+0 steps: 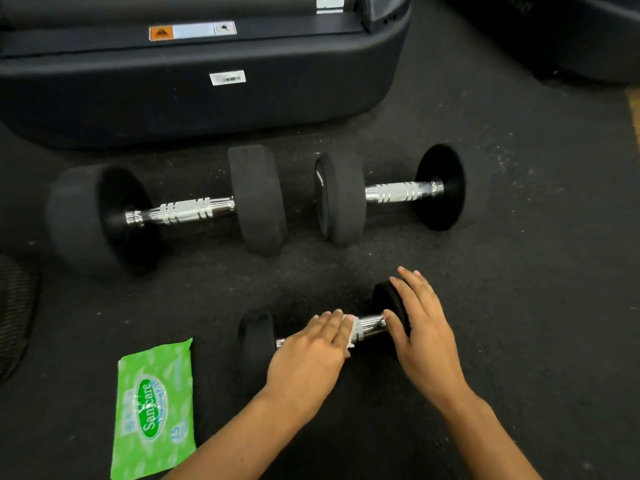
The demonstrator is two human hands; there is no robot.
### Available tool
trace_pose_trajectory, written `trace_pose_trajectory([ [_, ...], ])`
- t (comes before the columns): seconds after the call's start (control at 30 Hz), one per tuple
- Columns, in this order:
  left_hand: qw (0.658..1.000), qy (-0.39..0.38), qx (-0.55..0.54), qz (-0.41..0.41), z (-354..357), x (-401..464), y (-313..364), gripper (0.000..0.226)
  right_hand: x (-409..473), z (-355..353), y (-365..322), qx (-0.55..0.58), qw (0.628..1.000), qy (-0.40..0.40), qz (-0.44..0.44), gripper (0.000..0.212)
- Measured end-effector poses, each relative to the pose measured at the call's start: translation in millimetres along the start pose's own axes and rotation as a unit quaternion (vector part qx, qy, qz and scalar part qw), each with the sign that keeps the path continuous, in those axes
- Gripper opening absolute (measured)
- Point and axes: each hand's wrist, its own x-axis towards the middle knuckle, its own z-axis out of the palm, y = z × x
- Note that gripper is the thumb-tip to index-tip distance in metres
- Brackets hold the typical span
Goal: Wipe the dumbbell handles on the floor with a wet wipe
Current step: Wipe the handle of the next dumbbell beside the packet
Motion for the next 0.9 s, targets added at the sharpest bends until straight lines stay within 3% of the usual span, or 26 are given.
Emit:
trace_pose_trajectory([
  [0.1, 0.999, -0.002, -0.01, 0.042, 4, 6, -1, 0.059, 2, 2, 0, -0.001, 1.0, 0.012, 0.004, 0.048],
  [0.2, 0.997, 0.01, -0.063, 0.043, 6, 21, 5, 0.038, 3, 4, -2, -0.004, 1.0, 0.022, 0.01, 0.047],
  [0.33, 0.984, -0.067, -0.165, -0.023, 5, 49, 14, 0.017, 2, 5, -3, -0.008, 0.999, 0.033, 0.014, 0.045],
  [0.43, 0.966, -0.052, -0.235, -0.091, 3, 51, 14, 0.035, 2, 5, -2, -0.006, 0.999, 0.031, 0.012, 0.045],
  [0.63, 0.992, 0.029, -0.06, 0.109, 22, 7, 14, 0.042, 2, 5, 1, 0.004, 1.0, 0.03, 0.0, 0.048],
  [0.7, 0.989, 0.052, -0.038, 0.133, 22, 12, 11, 0.041, 3, 4, 0, 0.003, 0.999, 0.031, 0.0, 0.047],
  [0.77, 0.993, 0.045, -0.069, 0.084, 19, 26, 13, 0.038, 4, 4, -1, -0.003, 1.0, 0.029, 0.0, 0.045],
  [0.83, 0.99, -0.033, -0.134, -0.025, 11, 42, 16, 0.027, 5, 4, -1, -0.01, 1.0, 0.023, 0.001, 0.045],
  [0.9, 0.961, -0.133, -0.205, -0.131, 6, 59, 12, 0.02, 5, 4, -1, -0.01, 1.0, 0.018, 0.003, 0.046],
])
